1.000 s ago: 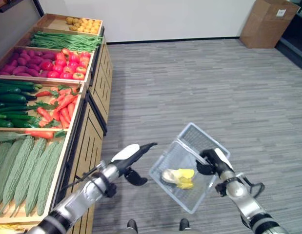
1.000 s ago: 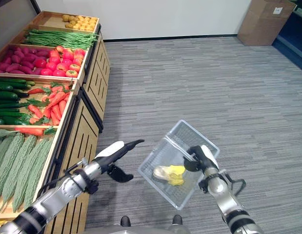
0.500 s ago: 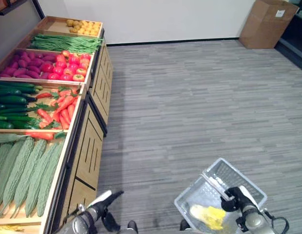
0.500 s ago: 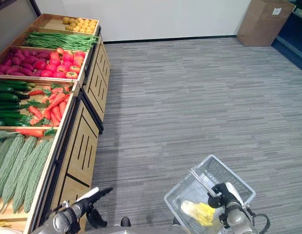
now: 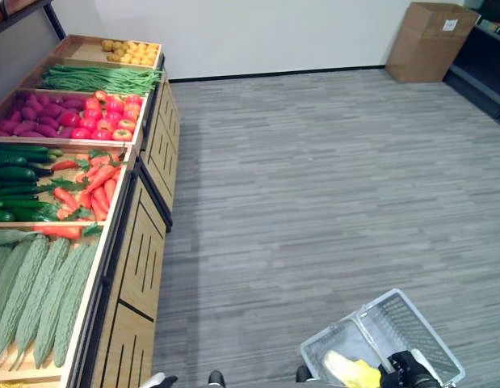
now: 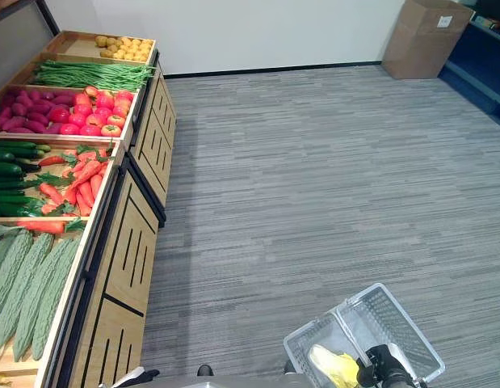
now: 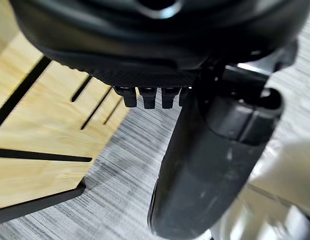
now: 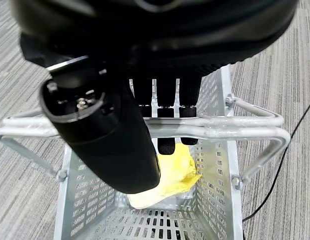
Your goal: Get the vegetables into the basket
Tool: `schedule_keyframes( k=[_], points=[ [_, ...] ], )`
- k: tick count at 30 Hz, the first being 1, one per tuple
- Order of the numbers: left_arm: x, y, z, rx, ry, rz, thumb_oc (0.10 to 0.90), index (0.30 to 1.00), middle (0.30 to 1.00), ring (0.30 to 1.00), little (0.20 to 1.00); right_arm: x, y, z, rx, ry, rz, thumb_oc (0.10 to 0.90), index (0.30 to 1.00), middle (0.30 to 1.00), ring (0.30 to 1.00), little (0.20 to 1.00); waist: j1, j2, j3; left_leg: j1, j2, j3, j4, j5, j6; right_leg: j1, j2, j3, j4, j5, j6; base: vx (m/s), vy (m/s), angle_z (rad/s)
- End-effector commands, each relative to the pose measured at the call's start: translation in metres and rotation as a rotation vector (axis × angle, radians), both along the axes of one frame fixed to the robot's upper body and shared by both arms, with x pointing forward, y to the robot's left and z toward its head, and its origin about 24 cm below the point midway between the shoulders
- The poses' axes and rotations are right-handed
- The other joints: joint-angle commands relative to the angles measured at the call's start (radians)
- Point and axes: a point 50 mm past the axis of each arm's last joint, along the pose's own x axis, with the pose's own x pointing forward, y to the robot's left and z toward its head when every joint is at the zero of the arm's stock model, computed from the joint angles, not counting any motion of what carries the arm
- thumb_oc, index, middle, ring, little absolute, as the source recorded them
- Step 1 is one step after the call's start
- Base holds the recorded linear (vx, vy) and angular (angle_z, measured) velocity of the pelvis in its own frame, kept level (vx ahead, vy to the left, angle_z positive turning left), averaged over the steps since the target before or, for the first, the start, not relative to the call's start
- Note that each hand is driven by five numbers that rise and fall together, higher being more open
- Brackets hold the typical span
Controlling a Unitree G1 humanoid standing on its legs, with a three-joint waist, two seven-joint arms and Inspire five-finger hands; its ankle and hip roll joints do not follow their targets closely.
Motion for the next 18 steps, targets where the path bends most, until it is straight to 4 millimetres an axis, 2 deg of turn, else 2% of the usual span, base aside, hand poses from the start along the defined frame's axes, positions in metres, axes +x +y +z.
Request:
schedule_keyframes(
  k=[1,3,4,6,8,9,12,14,16,18],
  points=[
    [0.027,0.014,0.009,0.056,-0.101,0.079,0.9,1.0,1.0,1.0,1.0,0.038,-0.012,0.021,-0.047,-0.163,0.044,0.4,0.3,0.3,0.3,0.3,0.018,-0.02,0.043,-0.042,0.08,-0.113,0.088,0.021,-0.072,-0.024,-0.005,-0.024,0.094,-0.047,0.002,-0.01,-0.192,0.12],
    [0.03,0.012,0.008,0.041,-0.129,0.16,0.9,1.0,1.0,1.0,1.0,0.037,-0.016,0.024,-0.056,-0.166,0.049,0.4,0.3,0.3,0.3,0.3,0.021,-0.022,0.074,-0.108,0.072,-0.138,0.189,0.049,-0.083,-0.001,-0.003,-0.051,0.079,-0.051,-0.017,0.02,-0.195,0.32],
    [0.029,0.01,0.008,0.035,-0.134,0.187,0.9,1.0,1.0,1.0,1.0,0.037,-0.017,0.025,-0.059,-0.168,0.051,0.4,0.3,0.3,0.3,0.3,0.026,-0.022,0.078,-0.122,0.061,-0.147,0.2,0.058,-0.083,0.008,-0.003,-0.055,0.074,-0.054,-0.02,0.06,-0.14,0.44],
    [0.029,0.007,0.006,0.02,-0.135,0.2,0.9,1.0,1.0,1.0,1.0,0.038,-0.022,0.028,-0.074,-0.172,0.038,0.4,0.3,0.3,0.3,0.3,0.037,-0.018,0.084,-0.163,0.027,-0.189,0.176,0.063,-0.073,0.024,-0.008,-0.067,0.061,-0.061,-0.019,0.08,-0.048,0.28],
    [0.027,0.006,0.006,0.014,-0.14,0.22,0.9,1.0,1.0,1.0,1.0,0.041,-0.024,0.03,-0.079,-0.186,0.031,0.4,0.3,0.3,0.3,0.3,0.046,-0.016,0.078,-0.193,0.013,-0.202,0.124,0.067,-0.061,0.036,-0.007,-0.072,0.045,-0.063,-0.014,0.17,-0.01,0.14],
    [0.025,0.004,0.005,0.014,-0.132,0.217,0.9,1.0,1.0,1.0,1.0,0.042,-0.023,0.03,-0.082,-0.186,0.04,0.4,0.3,0.3,0.3,0.3,0.058,-0.011,0.073,-0.234,0.013,-0.195,0.058,0.115,-0.061,0.055,0.002,-0.072,0.032,-0.069,-0.01,0.19,0.012,0.21],
    [0.023,0.004,0.004,0.019,-0.122,0.208,0.9,1.0,1.0,1.0,1.0,0.048,-0.02,0.031,-0.081,-0.204,0.057,0.4,0.3,0.3,0.3,0.3,0.073,-0.014,0.072,-0.265,0.011,-0.173,-0.009,0.142,-0.064,0.089,0.009,-0.061,0.018,-0.081,-0.004,0.25,0.05,0.36],
    [0.017,0.006,0.004,0.028,-0.108,0.214,0.9,1.0,1.0,1.0,1.0,0.057,-0.014,0.031,-0.065,-0.225,0.068,0.4,0.3,0.3,0.3,0.3,0.095,-0.016,0.067,-0.261,0.013,-0.167,-0.02,0.166,-0.07,0.125,0.017,-0.027,0.011,-0.094,0.003,0.33,0.139,-0.04],
    [0.013,0.006,0.003,0.028,-0.099,0.221,0.9,1.0,1.0,1.0,1.0,0.058,-0.011,0.03,-0.056,-0.224,0.074,0.4,0.3,0.3,0.3,0.3,0.102,-0.018,0.056,-0.243,0.003,-0.172,-0.017,0.152,-0.058,0.135,0.013,-0.013,0.015,-0.104,0.01,0.22,0.147,-0.67],
    [0.009,0.006,0.002,0.042,-0.073,0.186,0.9,1.0,1.0,1.0,1.0,0.055,-0.004,0.024,-0.037,-0.213,0.055,0.4,0.3,0.3,0.3,0.3,0.105,-0.032,0.035,-0.24,-0.016,-0.153,0.01,0.132,-0.032,0.161,-0.021,-0.004,0.03,-0.115,0.026,0.3,0.244,-0.87]
  ],
)
